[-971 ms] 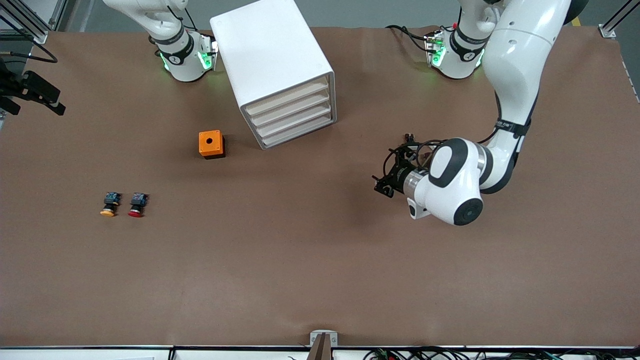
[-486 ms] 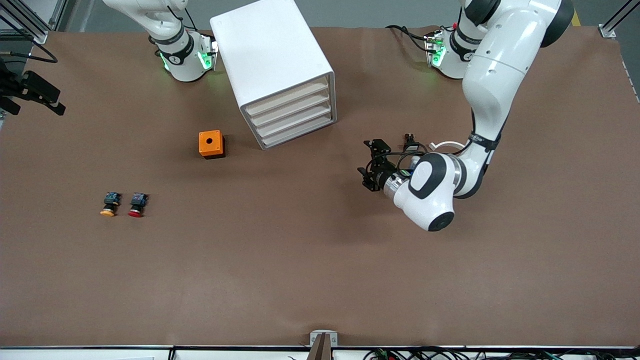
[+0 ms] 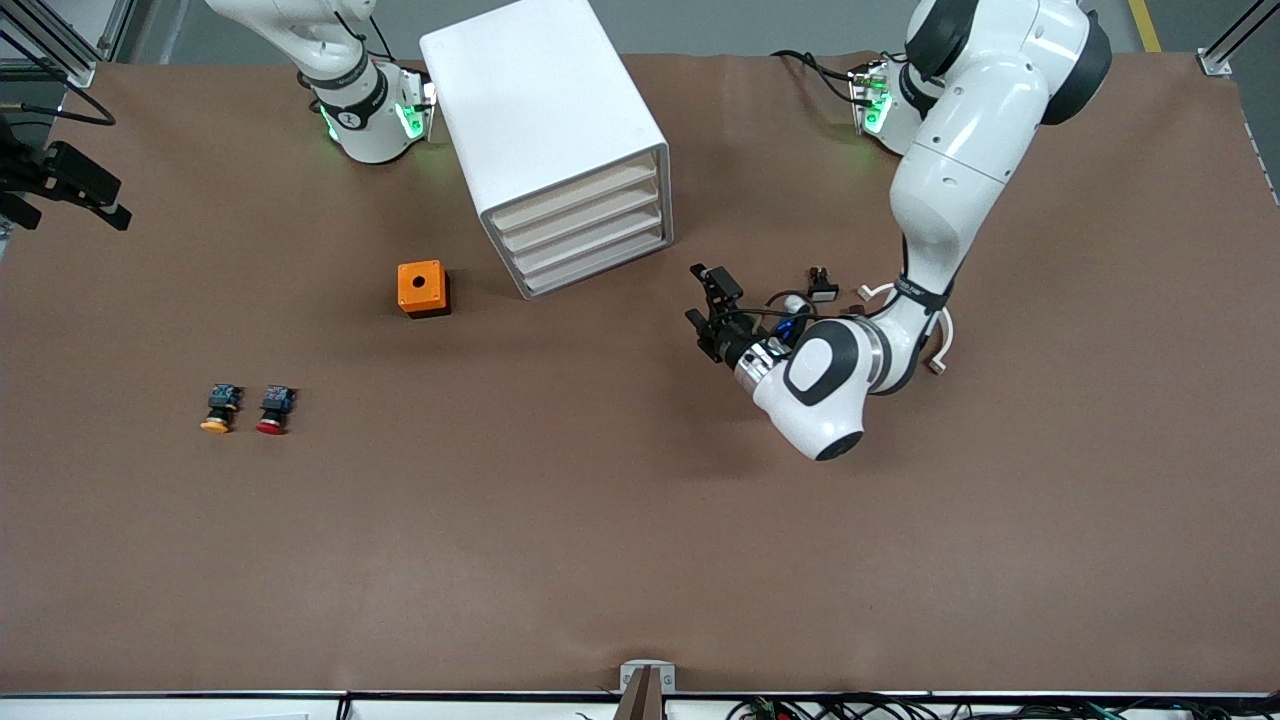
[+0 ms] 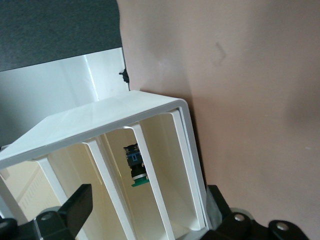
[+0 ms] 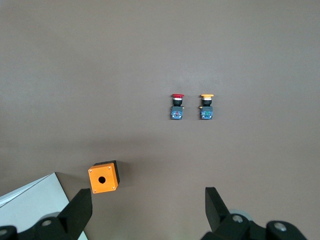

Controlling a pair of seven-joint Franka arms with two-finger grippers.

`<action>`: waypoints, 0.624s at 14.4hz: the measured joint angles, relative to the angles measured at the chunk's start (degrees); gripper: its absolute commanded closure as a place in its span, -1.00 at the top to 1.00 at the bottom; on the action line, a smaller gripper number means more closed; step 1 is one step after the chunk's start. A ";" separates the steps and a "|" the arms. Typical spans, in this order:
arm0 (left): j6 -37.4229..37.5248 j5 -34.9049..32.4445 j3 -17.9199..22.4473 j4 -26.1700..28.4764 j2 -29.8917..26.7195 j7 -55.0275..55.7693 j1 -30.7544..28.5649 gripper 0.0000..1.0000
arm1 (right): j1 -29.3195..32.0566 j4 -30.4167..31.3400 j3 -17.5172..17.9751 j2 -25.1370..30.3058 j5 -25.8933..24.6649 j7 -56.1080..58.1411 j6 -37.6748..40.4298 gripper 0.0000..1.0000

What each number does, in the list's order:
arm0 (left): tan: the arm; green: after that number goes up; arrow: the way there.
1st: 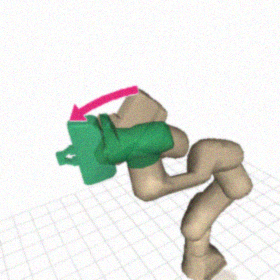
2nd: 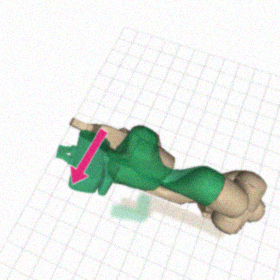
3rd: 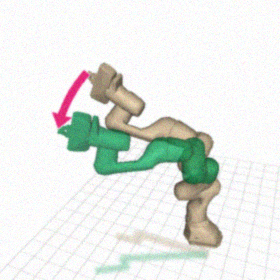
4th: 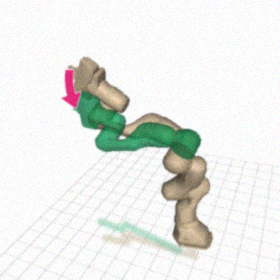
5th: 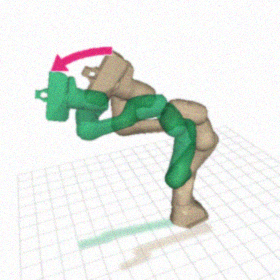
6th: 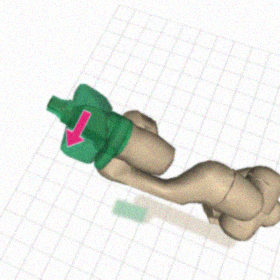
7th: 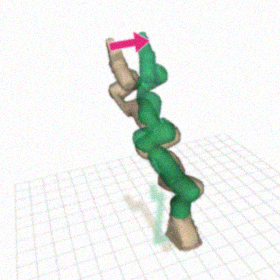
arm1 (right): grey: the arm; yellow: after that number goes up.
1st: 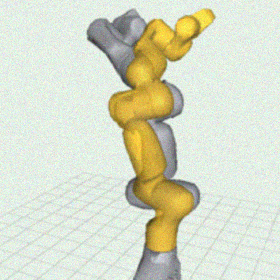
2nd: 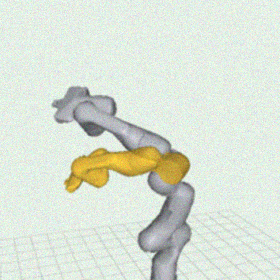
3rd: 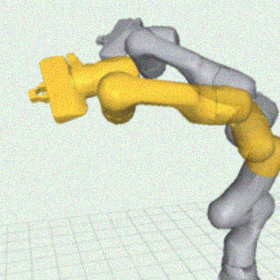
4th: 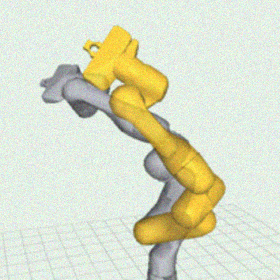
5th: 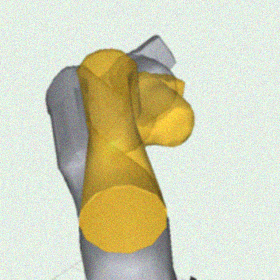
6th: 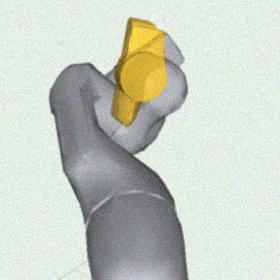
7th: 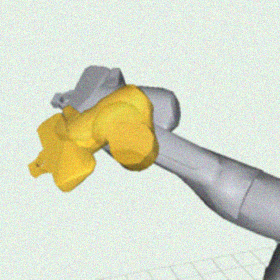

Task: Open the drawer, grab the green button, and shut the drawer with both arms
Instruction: 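Reach the left gripper to the white cabinet's drawer handle, then pull the drawer open with the left gripper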

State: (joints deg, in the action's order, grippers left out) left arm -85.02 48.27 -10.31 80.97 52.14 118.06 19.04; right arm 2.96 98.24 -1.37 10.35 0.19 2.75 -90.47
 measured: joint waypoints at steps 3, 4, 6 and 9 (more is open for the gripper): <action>0.22 0.90 -0.01 -0.02 0.71 1.78 1.51 0.71 | 0.00 0.00 0.00 0.00 0.00 0.00 0.03 1.00; 0.29 1.12 -0.01 -0.02 0.94 2.02 1.97 0.47 | 0.00 0.00 0.00 0.00 0.00 0.00 0.03 1.00; 0.40 2.35 -0.01 -0.02 1.40 2.45 2.80 0.31 | 0.00 0.00 0.00 0.00 0.00 0.00 0.04 1.00; 0.61 3.91 -0.02 -0.01 2.29 2.61 4.41 0.30 | 0.00 0.00 0.00 0.00 0.00 0.00 0.04 1.00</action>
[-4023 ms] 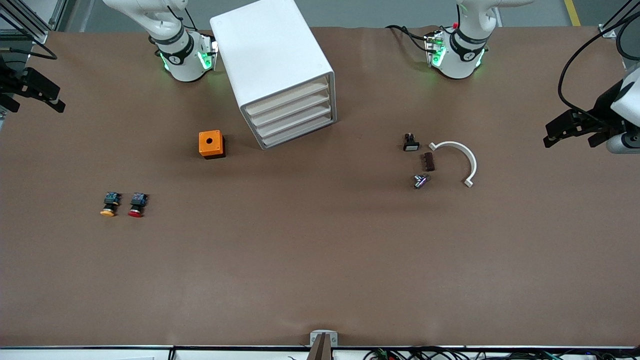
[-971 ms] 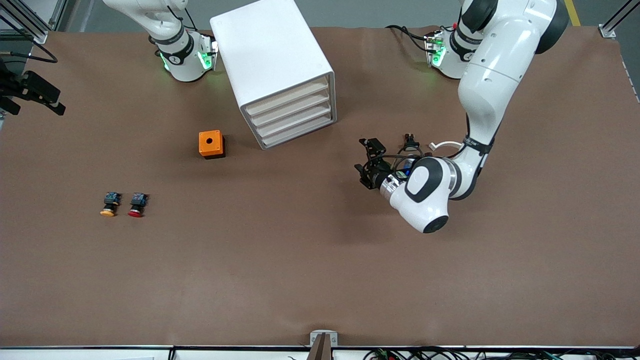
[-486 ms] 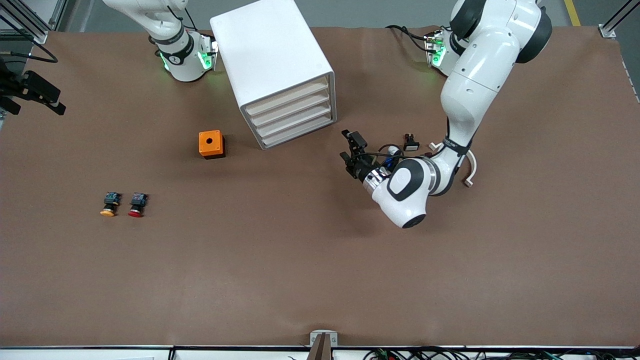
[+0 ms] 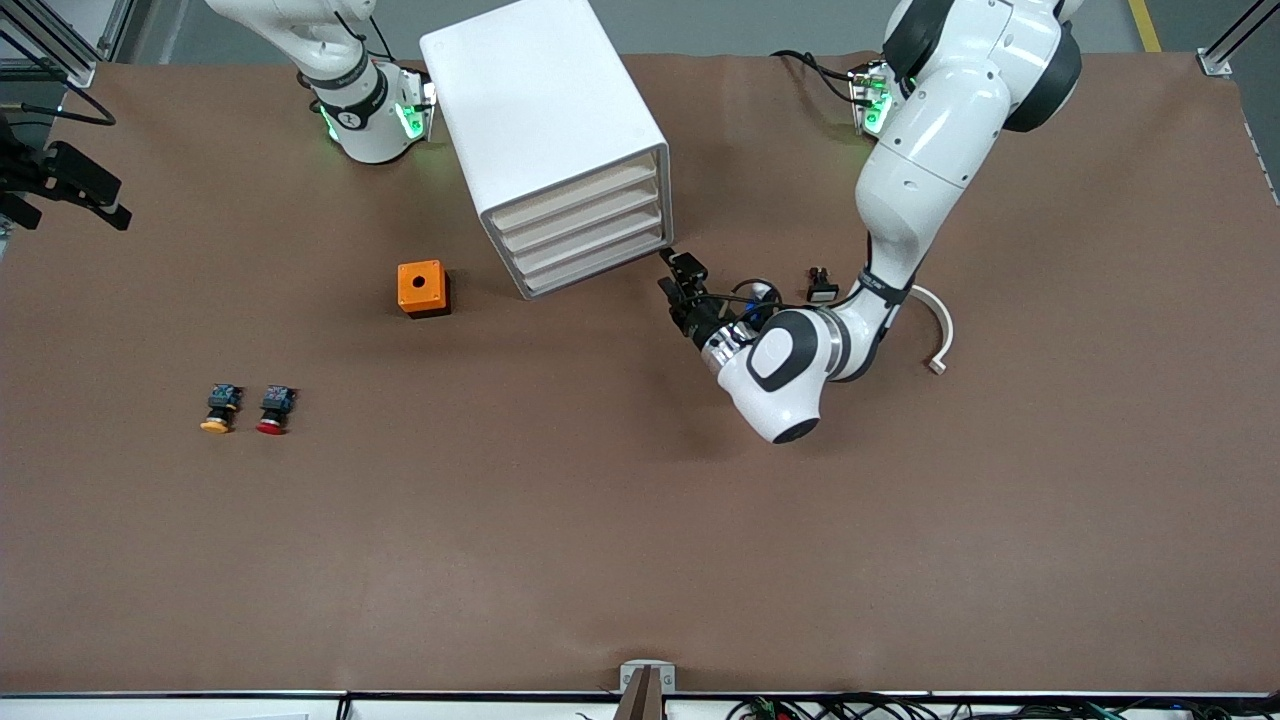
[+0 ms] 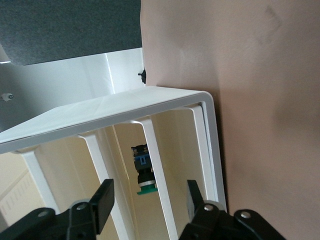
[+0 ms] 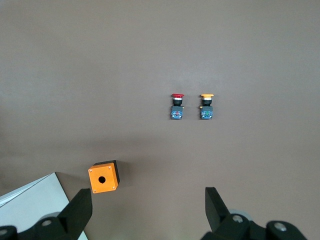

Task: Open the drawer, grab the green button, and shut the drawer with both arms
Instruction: 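Pull the drawer open with the left gripper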

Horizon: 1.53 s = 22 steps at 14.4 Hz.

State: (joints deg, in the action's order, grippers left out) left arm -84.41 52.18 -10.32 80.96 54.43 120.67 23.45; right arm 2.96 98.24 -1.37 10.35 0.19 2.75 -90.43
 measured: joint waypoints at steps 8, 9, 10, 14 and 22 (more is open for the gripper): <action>0.87 0.13 -0.02 0.08 2.93 0.62 5.22 0.30 | 0.00 0.00 0.03 0.00 0.00 0.00 0.19 1.00; 1.32 0.14 -0.02 0.14 3.16 0.65 6.09 0.30 | 0.00 0.00 0.03 0.00 0.00 -0.01 0.22 1.00; 1.57 0.14 -0.03 0.25 3.32 0.70 6.90 0.29 | 0.00 0.00 0.03 0.00 0.00 -0.01 0.24 1.00; 2.56 0.14 -0.04 0.86 3.70 0.82 8.93 -0.22 | 0.00 0.00 0.03 0.00 0.00 -0.01 0.29 1.00; 2.79 0.98 0.15 0.94 3.71 0.83 8.65 -0.65 | 0.00 -0.10 0.07 0.00 0.00 -0.02 0.39 1.00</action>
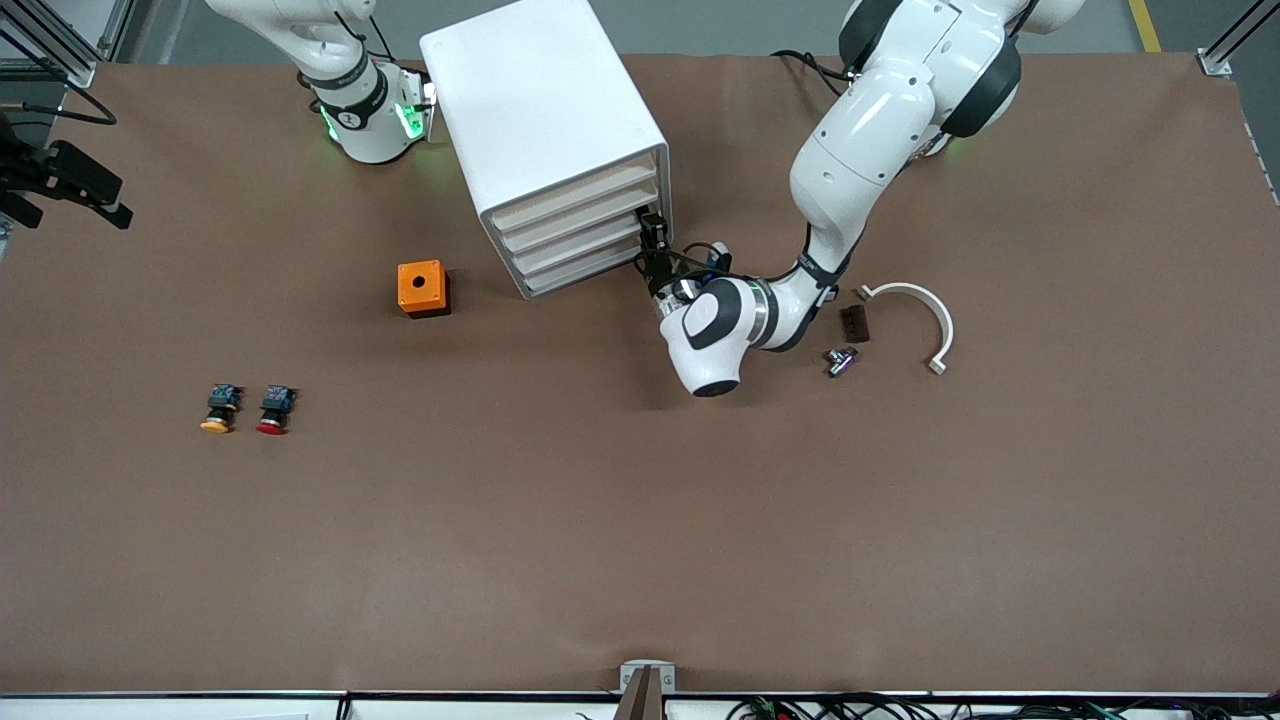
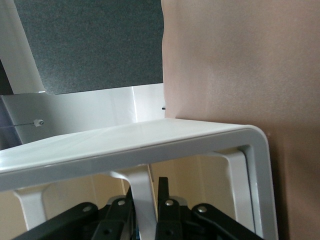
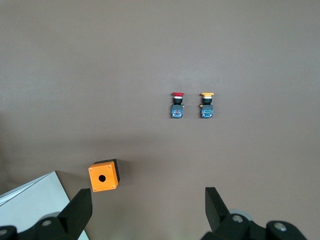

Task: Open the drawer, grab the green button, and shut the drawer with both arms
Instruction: 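Pull the drawer open with the left gripper, then reach the right gripper into the drawer over the green button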

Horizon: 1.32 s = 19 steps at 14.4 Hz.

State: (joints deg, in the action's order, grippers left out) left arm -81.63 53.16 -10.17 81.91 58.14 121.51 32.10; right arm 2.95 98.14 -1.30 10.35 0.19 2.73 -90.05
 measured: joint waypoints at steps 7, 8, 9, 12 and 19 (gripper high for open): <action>-0.02 1.10 0.60 -0.15 0.00 0.00 -5.28 -0.65 | 0.02 0.02 -0.06 -0.83 -0.34 0.01 -0.09 1.00; -0.02 1.11 0.61 -0.19 0.00 0.00 -6.41 -0.65 | 0.02 0.01 -0.06 -1.17 -0.58 0.01 -0.20 1.00; -0.02 1.11 0.64 -0.25 0.00 0.00 -7.34 -0.65 | 0.02 0.01 -0.05 -1.48 -0.85 0.02 -0.32 1.00; -0.02 1.19 1.95 -0.81 -0.02 0.00 -8.67 -0.64 | 0.01 -0.12 -0.03 -3.17 -1.63 0.03 -0.72 1.00; -0.01 1.64 4.64 -3.51 -0.15 0.00 -12.10 -0.55 | 0.10 -4.05 -0.14 -13.63 -1.76 -0.50 -1.41 1.00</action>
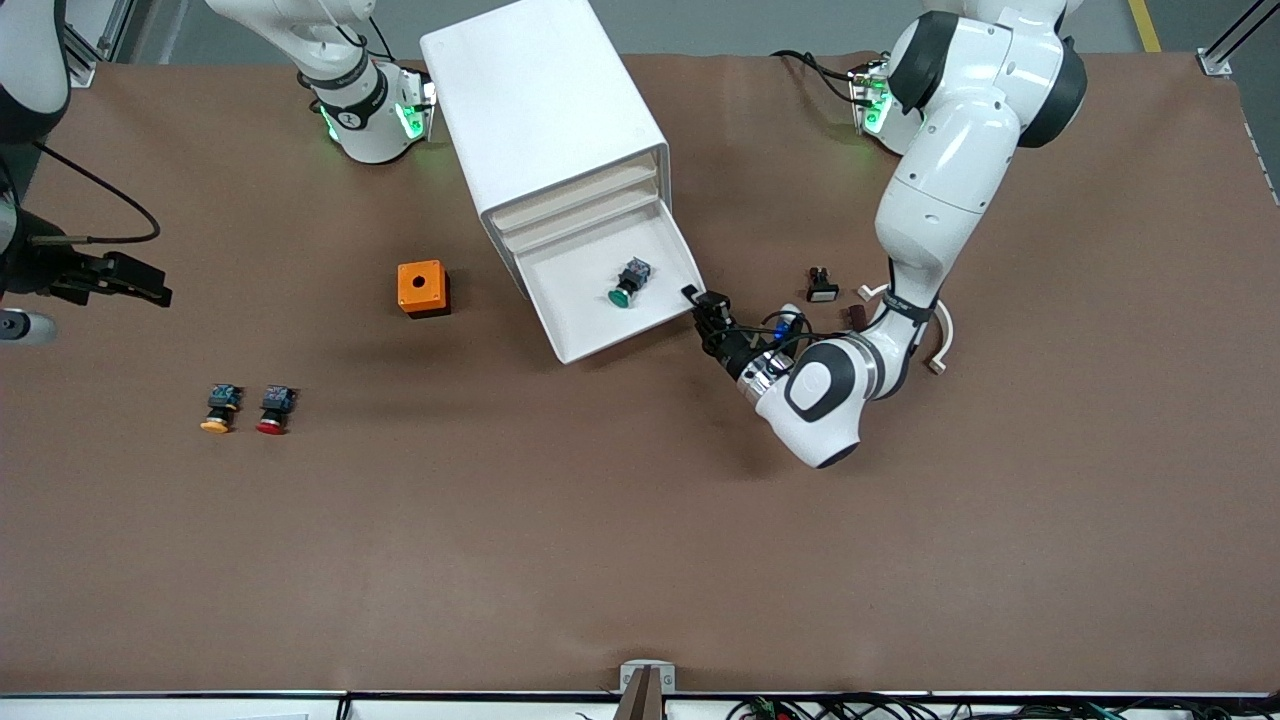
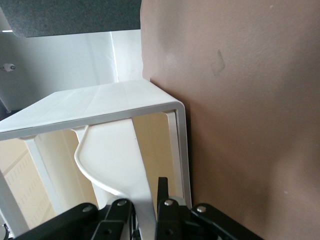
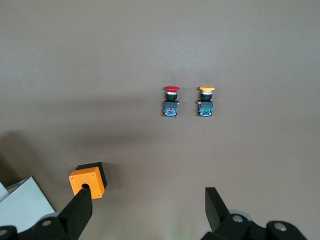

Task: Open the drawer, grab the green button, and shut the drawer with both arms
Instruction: 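Reach the right gripper into the drawer over the green button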

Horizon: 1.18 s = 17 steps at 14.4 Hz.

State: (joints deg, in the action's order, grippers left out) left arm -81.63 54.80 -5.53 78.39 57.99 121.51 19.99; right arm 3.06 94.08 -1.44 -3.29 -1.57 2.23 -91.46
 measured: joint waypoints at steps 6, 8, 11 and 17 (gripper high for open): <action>-0.08 0.00 0.06 -1.54 -0.01 0.00 -0.72 1.00 | -3.35 -0.78 0.55 0.00 6.03 -17.05 3.04 1.00; -0.09 0.00 0.13 -2.66 -0.14 -0.25 -1.03 1.00 | -4.96 -0.78 0.74 0.01 8.50 -22.13 3.30 1.00; -0.11 -0.72 0.66 -5.46 -0.78 -4.13 -2.56 1.00 | -9.82 -0.81 0.93 0.13 10.42 -31.59 3.37 1.00; -0.09 -7.28 5.03 -6.80 -3.45 -27.09 -3.78 1.00 | -25.29 -0.32 1.33 0.16 11.53 -45.70 1.85 1.00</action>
State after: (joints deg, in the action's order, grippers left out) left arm -81.73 47.52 -0.50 71.59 54.54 94.42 16.21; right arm -22.23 93.77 -0.11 -3.13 9.96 -43.47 -89.60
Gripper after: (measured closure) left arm 0.000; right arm 0.000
